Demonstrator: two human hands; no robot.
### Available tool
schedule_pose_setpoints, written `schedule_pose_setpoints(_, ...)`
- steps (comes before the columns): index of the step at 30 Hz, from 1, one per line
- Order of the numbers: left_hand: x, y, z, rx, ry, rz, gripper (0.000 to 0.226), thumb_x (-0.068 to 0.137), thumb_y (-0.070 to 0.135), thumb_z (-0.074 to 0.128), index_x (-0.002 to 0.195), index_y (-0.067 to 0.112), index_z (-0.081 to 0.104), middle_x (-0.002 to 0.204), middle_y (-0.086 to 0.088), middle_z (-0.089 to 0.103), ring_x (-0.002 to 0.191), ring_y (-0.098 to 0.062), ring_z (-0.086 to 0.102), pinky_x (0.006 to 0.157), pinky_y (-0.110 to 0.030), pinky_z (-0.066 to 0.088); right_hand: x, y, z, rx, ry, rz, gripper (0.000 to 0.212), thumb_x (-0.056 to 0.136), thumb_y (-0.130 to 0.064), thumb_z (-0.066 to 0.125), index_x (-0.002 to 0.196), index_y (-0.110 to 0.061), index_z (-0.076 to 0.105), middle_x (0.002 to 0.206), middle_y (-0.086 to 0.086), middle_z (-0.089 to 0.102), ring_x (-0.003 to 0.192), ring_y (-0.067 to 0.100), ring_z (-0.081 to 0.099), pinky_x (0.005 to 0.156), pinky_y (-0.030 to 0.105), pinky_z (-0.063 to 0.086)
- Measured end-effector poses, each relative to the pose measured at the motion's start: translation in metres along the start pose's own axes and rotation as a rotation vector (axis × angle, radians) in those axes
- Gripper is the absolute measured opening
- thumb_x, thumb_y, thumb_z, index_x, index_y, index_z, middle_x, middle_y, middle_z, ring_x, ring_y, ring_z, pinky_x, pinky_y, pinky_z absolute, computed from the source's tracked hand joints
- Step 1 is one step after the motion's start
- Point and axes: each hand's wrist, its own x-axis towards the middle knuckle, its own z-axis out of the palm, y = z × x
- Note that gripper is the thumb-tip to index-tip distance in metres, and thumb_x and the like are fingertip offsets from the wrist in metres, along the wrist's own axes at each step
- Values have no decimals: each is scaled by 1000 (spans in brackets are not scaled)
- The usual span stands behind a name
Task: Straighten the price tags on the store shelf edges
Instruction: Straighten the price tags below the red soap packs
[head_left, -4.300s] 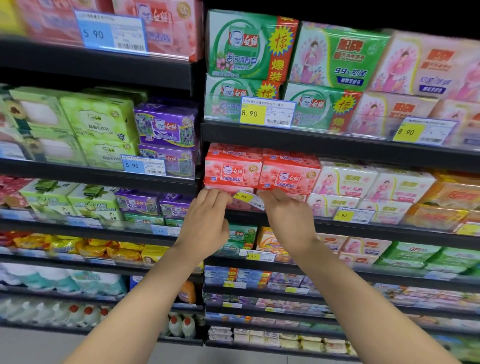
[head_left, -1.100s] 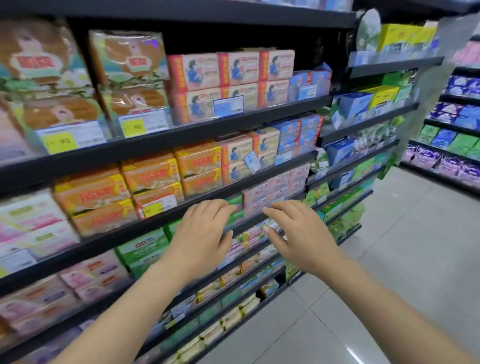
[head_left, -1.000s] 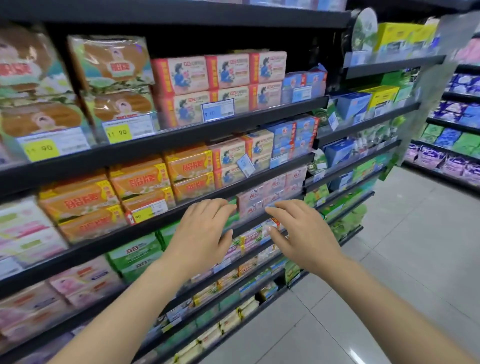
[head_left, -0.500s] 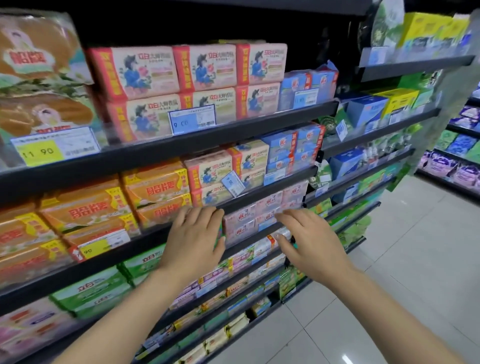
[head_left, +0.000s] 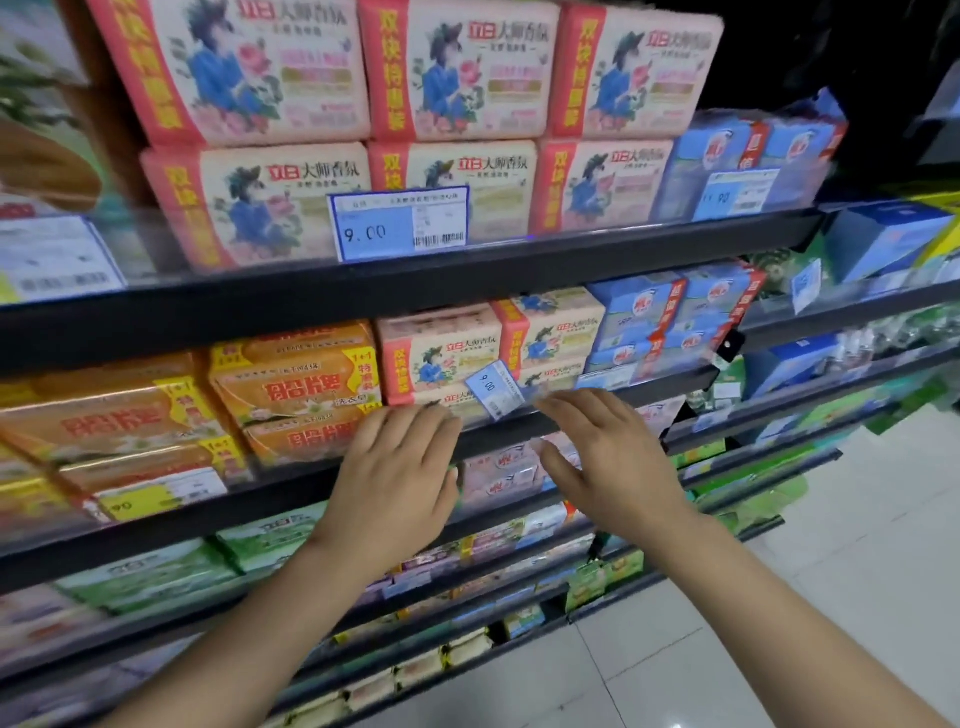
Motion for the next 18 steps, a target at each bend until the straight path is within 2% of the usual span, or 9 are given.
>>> schedule_pose_setpoints(6, -4, 11, 8, 50, -11, -141, 46, 86, 30, 52, 126, 6, 57, 128, -10, 56, 117, -28, 46, 102, -45, 30, 22, 21, 8, 115, 2, -139, 43, 92, -37, 45, 122, -11, 59, 119, 5, 61, 109, 25, 54, 88, 39, 48)
schedule_pose_setpoints(14, -1, 37, 3, 90, -20, -344, 48, 84, 26, 56, 127, 6, 56, 125, -10, 56, 115, -27, 49, 105, -44, 31, 36, 44, 15, 208, 25, -296, 45, 91, -36, 44, 121, -7, 61, 112, 6, 63, 105, 24, 52, 90, 36, 44)
schedule_pose_setpoints(18, -2, 43, -2, 115, -31, -404, 47, 85, 28, 55, 125, 4, 57, 121, -10, 58, 112, -28, 52, 105, -45, 32, 42, 43, 20, 221, 48, -305, 45, 91, -33, 43, 122, -6, 60, 114, 7, 63, 106, 26, 53, 93, 38, 42)
